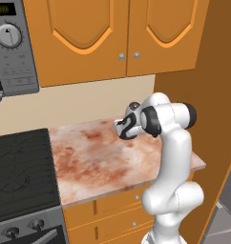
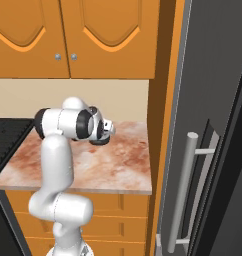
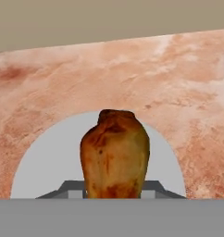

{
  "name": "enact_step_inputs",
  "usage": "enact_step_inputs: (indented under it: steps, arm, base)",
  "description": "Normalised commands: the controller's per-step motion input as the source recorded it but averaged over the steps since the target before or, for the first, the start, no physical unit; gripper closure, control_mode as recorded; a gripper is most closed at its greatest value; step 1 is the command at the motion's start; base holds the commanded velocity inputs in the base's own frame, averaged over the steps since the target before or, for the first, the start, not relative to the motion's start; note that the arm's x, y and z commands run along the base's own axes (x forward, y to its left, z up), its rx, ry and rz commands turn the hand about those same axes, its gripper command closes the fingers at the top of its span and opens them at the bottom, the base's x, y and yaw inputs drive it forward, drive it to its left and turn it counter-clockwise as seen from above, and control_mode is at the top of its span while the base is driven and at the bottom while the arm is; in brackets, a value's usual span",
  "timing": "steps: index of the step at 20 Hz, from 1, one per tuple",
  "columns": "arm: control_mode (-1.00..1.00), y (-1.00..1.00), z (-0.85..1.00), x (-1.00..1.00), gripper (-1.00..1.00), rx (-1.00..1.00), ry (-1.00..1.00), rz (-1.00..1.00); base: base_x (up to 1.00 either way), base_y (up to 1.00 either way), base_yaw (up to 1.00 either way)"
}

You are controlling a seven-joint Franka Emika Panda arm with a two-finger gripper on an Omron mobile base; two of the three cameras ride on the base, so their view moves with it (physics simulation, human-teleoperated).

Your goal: Take the chicken drumstick from the fridge and place it on the digital scale on the counter by the fridge. Wait a few seconds for a reading, then move it to the plate on the dining counter.

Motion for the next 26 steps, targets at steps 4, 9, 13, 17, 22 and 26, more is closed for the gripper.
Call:
enact_step_inputs:
  steps: [4,9,13,17,22,26]
  arm:
    - [-1.00,0.01,0.00,0.29,-1.00,0.00,0.00,0.00]
    - [-1.00,0.00,-0.01,0.19,-1.00,0.00,0.00,0.00]
    - [-1.00,0.00,0.21,-0.45,-1.00,0.00,-0.11,0.00]
    - [-1.00,0.00,0.29,-0.79,-1.00,0.00,-0.17,0.00]
    - [-1.00,-0.01,0.26,-0.58,-1.00,0.00,-0.15,0.00]
    - [-1.00,0.00,0.20,-0.11,-1.00,0.02,-0.06,0.00]
  base:
    - [0.00,0.00,0.00]
    - [0.00,0.00,0.00]
    - [0.00,0.00,0.00]
    - [0.00,0.00,0.00]
    - [0.00,0.00,0.00]
    - [0.00,0.00,0.00]
